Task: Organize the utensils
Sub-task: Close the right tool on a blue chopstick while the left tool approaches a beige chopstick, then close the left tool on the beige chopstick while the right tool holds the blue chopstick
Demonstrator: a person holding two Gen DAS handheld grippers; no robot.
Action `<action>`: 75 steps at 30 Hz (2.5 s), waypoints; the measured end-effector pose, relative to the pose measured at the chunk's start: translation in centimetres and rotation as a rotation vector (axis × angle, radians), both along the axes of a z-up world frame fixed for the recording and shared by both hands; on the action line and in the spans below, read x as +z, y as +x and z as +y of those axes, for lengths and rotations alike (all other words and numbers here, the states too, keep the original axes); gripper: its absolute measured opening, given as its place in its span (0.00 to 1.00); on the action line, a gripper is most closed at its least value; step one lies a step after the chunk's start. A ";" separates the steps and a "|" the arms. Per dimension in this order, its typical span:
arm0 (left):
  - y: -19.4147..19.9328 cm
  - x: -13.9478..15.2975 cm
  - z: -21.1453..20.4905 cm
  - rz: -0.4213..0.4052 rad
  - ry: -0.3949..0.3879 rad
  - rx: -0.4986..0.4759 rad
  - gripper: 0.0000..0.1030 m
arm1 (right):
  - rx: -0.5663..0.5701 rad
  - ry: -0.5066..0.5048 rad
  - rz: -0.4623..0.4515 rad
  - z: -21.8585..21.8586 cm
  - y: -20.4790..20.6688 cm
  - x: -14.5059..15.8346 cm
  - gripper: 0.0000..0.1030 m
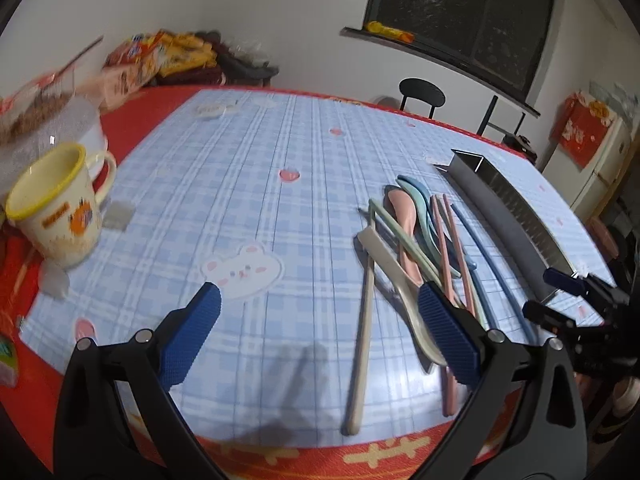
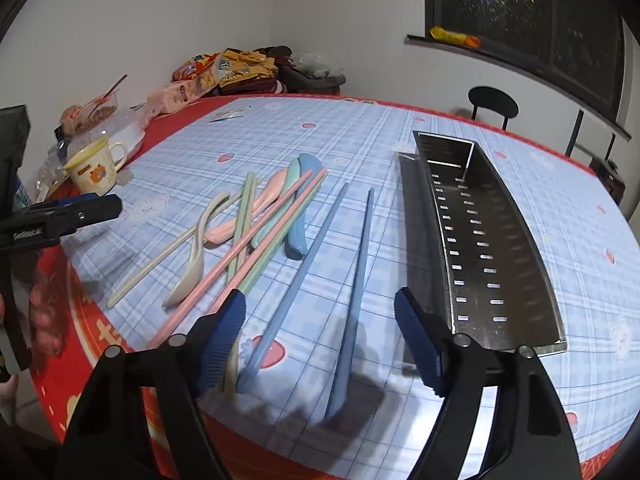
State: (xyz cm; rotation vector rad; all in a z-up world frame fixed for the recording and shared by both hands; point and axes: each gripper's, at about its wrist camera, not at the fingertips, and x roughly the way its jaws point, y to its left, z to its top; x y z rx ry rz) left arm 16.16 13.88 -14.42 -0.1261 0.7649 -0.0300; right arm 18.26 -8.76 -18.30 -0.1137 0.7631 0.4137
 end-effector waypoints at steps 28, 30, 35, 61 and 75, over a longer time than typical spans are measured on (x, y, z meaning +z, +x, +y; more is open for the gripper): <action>2.6 -1.9 -1.7 0.026 0.110 -0.093 0.92 | -0.044 -0.125 0.099 1.8 4.5 -2.7 0.12; 2.6 -2.0 -1.7 0.030 0.100 -0.105 0.85 | -0.025 -0.141 0.089 2.3 4.3 -2.7 0.08; 2.8 -2.6 -1.4 0.061 0.070 -0.139 0.60 | -0.003 -0.149 0.081 2.6 3.9 -2.7 0.07; 6.1 -4.7 -6.3 0.159 0.259 -0.321 0.24 | 0.028 -0.111 0.086 2.4 4.0 -2.9 0.08; 6.4 -5.0 -6.1 0.130 0.243 -0.292 0.31 | 0.024 -0.144 0.077 3.0 4.3 -2.9 0.08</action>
